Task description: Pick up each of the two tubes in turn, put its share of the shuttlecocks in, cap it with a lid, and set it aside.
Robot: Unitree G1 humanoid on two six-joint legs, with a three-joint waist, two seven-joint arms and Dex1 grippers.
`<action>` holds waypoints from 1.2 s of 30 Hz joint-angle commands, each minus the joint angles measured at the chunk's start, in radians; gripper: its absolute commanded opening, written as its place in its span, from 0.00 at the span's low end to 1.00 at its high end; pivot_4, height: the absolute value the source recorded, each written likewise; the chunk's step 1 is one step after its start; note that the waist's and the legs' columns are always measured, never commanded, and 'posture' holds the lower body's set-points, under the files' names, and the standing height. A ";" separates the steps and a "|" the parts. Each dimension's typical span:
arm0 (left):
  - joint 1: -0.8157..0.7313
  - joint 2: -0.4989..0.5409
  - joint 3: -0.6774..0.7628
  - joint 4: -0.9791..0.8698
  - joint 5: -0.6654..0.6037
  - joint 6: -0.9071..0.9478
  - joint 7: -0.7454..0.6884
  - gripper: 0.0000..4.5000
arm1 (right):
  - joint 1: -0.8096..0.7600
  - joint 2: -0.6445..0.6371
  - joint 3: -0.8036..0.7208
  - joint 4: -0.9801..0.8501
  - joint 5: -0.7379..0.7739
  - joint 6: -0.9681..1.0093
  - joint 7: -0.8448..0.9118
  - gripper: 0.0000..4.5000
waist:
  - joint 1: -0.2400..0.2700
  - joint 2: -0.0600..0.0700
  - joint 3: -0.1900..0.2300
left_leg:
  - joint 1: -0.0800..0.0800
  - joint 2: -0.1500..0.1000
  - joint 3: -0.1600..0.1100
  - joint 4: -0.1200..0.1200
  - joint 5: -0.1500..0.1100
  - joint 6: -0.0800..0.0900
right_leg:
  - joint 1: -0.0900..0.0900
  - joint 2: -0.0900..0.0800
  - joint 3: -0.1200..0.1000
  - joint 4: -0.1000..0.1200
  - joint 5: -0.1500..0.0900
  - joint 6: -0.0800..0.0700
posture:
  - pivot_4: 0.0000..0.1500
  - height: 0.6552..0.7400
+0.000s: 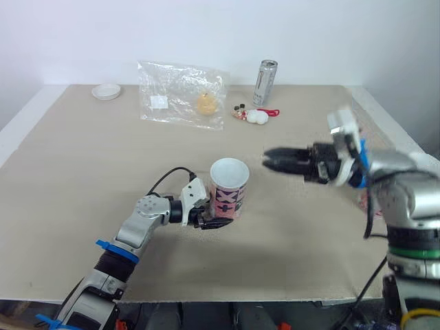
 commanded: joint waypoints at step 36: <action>0.293 0.193 0.199 -0.471 -0.244 0.040 -0.068 1.00 | 0.078 0.228 0.272 0.336 -0.255 -0.591 0.051 1.00 | 0.000 -0.006 0.010 | 0.000 0.001 0.000 -0.001 -0.003 -0.004 | 0.000 0.001 0.000 0.000 -0.005 -0.001 | 1.00 1.00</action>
